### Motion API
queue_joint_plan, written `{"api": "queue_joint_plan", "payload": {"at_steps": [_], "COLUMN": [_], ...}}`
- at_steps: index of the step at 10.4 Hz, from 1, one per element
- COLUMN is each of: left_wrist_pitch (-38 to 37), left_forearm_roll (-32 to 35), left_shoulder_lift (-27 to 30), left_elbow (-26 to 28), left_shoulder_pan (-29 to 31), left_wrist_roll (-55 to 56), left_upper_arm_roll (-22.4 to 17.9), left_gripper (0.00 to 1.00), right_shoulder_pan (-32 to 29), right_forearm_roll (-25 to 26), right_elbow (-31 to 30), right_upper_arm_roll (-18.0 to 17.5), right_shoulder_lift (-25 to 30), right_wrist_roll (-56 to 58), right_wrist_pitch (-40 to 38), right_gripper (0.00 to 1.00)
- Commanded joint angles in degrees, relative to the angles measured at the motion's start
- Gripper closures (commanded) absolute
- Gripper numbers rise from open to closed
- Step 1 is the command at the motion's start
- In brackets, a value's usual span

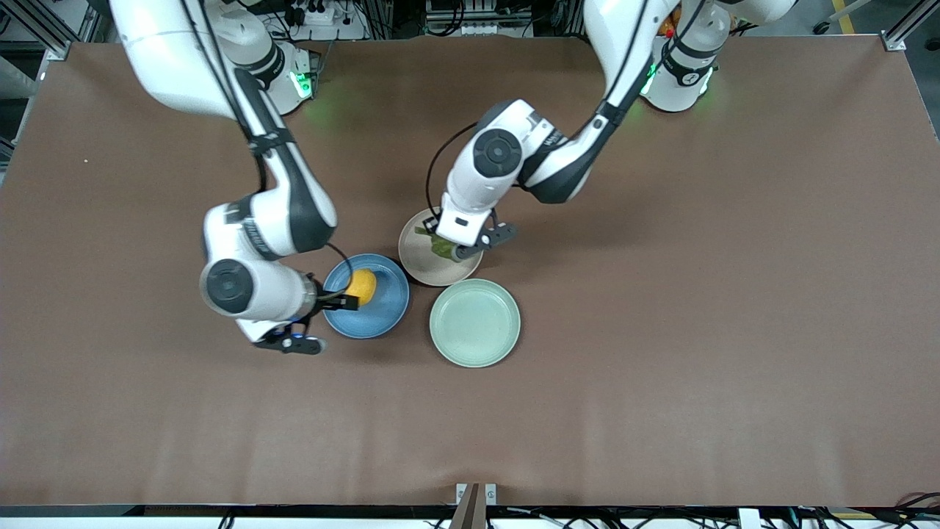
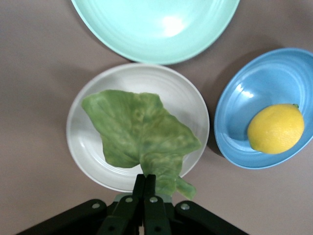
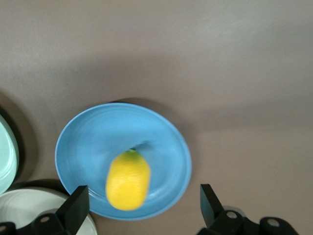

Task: Place lemon and lettuce in plates
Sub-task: 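Release the lemon and withdraw the right gripper while the left lowers the lettuce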

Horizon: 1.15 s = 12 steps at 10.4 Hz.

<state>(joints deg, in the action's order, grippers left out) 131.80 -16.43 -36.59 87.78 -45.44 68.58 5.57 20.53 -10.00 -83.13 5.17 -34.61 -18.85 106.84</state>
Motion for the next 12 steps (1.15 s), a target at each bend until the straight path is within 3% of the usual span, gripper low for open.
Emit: {"api": "queue_joint_plan", "payload": {"at_steps": [1, 5, 6, 7, 10, 12], "left_wrist_pitch": [1.79, 1.7, 1.35, 1.26, -3.8, -8.64], "left_forearm_roll": [-1.33, -0.97, -1.06, 0.16, 5.08, 5.44], "left_shoulder_lift": [-3.83, -3.92, -3.75, -3.31, 1.5, 6.16], "left_elbow": [-1.56, -1.04, -1.03, -1.03, -1.38, -1.56], "left_shoulder_pan": [-1.49, -1.93, -1.15, -0.71, 4.54, 8.59], "left_wrist_roll": [0.94, 1.03, 0.85, 0.68, -2.29, -10.1], "left_upper_arm_roll": [-0.83, -0.74, -0.83, -0.92, -0.83, -0.83], "left_gripper": [1.0, 1.0, 0.19, 0.0, 0.0, 0.0], "right_shoulder_pan": [-3.9, -5.5, -5.5, -5.76, -6.2, -7.17], "right_forearm_roll": [-0.02, 3.23, 3.23, 3.23, 3.32, 6.72], "right_elbow": [2.88, 3.06, 3.06, 3.06, 3.06, 2.27], "right_upper_arm_roll": [1.24, 5.99, 6.52, 7.48, 8.98, 9.16], "right_shoulder_lift": [3.48, 12.71, 14.73, 16.49, 21.41, 24.67], "right_wrist_roll": [6.51, 11.37, 11.46, 12.68, 14.54, 17.76], "right_wrist_pitch": [-5.48, -11.37, -12.95, -14.19, -17.62, -18.15], "right_gripper": [0.0, 0.0, 0.0, 0.0, 0.0, 0.0]}}
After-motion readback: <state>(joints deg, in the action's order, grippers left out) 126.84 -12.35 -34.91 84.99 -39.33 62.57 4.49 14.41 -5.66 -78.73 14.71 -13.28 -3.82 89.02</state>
